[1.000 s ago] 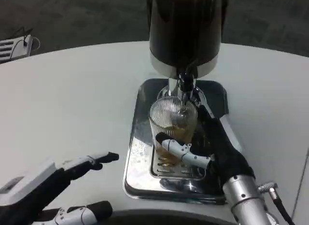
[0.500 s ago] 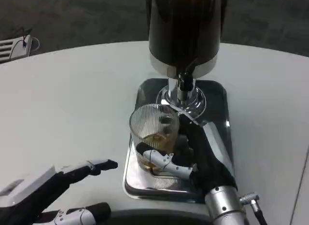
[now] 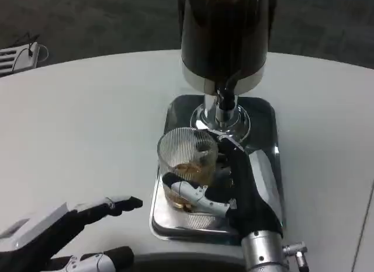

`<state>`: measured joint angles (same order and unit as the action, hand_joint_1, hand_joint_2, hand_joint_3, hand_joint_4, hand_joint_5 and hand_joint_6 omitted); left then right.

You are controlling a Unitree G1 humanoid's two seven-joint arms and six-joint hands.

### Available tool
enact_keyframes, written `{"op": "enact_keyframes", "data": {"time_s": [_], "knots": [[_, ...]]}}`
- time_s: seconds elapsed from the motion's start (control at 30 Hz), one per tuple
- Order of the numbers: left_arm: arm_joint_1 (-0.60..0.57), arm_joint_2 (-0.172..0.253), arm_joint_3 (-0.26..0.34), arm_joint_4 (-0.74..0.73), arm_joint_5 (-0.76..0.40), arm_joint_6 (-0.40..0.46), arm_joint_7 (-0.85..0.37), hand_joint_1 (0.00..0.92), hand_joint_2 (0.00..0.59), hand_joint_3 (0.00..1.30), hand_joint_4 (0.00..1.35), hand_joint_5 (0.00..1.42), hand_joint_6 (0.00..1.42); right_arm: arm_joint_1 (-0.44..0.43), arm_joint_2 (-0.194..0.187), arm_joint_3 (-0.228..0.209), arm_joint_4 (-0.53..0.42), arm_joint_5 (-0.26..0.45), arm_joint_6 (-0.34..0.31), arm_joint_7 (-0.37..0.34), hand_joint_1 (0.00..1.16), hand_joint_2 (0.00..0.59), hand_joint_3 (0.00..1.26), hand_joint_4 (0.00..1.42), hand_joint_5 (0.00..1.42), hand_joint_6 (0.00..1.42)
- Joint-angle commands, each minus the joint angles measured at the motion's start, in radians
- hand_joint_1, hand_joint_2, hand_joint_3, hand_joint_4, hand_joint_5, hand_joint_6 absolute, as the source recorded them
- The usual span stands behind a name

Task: Grasp the cup under the faucet to collect the drink, then remove the cup.

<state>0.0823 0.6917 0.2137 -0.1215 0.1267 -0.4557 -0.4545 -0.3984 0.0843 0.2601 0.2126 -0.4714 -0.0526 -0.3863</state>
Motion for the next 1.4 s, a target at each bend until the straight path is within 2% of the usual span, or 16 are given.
{"op": "enact_keyframes", "data": {"time_s": [0.03, 0.1, 0.17, 0.23, 0.33, 0.6, 0.8, 1.03, 1.2, 1.33, 1.4], "knots": [[0.004, 0.009, -0.011, 0.016, -0.010, 0.016, -0.015, 0.000, 0.123, 0.23, 0.18, 0.19, 0.15, 0.024, 0.028, -0.005, 0.006, -0.002, -0.002, -0.042, 0.82, 0.306, 0.60, 0.71, 0.70, 0.88], [-0.003, 0.008, -0.013, 0.022, -0.009, 0.015, -0.013, 0.000, 0.123, 0.23, 0.18, 0.19, 0.15, 0.031, 0.027, -0.010, 0.002, 0.000, -0.010, -0.051, 0.82, 0.306, 0.61, 0.73, 0.74, 0.92], [-0.010, 0.007, -0.015, 0.027, -0.008, 0.015, -0.012, 0.000, 0.123, 0.23, 0.18, 0.20, 0.15, 0.038, 0.025, -0.015, -0.003, 0.003, -0.018, -0.058, 0.82, 0.312, 0.69, 0.84, 0.89, 1.13], [-0.021, 0.005, -0.021, 0.040, -0.008, 0.015, -0.012, 0.000, 0.123, 0.23, 0.18, 0.20, 0.15, 0.049, 0.022, -0.025, -0.014, 0.013, -0.039, -0.063, 0.83, 0.327, 0.78, 0.94, 1.02, 1.27], [-0.036, 0.002, -0.030, 0.057, -0.007, 0.008, -0.008, 0.000, 0.123, 0.23, 0.18, 0.20, 0.15, 0.066, 0.015, -0.039, -0.039, 0.032, -0.059, -0.054, 0.83, 0.327, 0.87, 1.05, 1.14, 1.40], [-0.097, -0.002, -0.051, 0.136, 0.002, -0.028, 0.009, 0.000, 0.123, 0.23, 0.18, 0.20, 0.15, 0.123, -0.012, -0.049, -0.131, 0.048, -0.060, -0.005, 0.84, 0.331, 0.96, 1.16, 1.26, 1.42], [-0.143, -0.009, -0.056, 0.202, 0.012, -0.074, 0.036, 0.000, 0.123, 0.23, 0.18, 0.20, 0.15, 0.215, -0.047, -0.052, -0.241, 0.061, -0.055, 0.068, 0.84, 0.331, 1.00, 1.20, 1.31, 1.42], [-0.172, -0.011, -0.064, 0.232, 0.022, -0.106, 0.061, 0.000, 0.123, 0.22, 0.17, 0.19, 0.16, 0.310, -0.063, -0.068, -0.373, 0.090, -0.039, 0.135, 0.84, 0.331, 1.03, 1.23, 1.36, 1.42], [-0.211, 0.007, -0.088, 0.226, 0.075, -0.136, 0.078, 0.000, 0.123, 0.16, 0.09, 0.13, 0.13, 0.393, -0.088, -0.102, -0.536, 0.132, -0.017, 0.213, 0.85, 0.335, 1.06, 1.26, 1.39, 1.42], [-0.239, 0.009, -0.105, 0.226, 0.102, -0.156, 0.077, 0.000, 0.123, 0.14, 0.05, 0.09, 0.11, 0.470, -0.139, -0.153, -0.695, 0.176, 0.018, 0.296, 0.86, 0.336, 1.07, 1.28, 1.42, 1.42], [-0.254, 0.009, -0.117, 0.228, 0.108, -0.160, 0.074, 0.000, 0.123, 0.13, 0.04, 0.09, 0.10, 0.492, -0.158, -0.172, -0.737, 0.189, 0.031, 0.326, 0.86, 0.336, 1.07, 1.29, 1.42, 1.42]]}}
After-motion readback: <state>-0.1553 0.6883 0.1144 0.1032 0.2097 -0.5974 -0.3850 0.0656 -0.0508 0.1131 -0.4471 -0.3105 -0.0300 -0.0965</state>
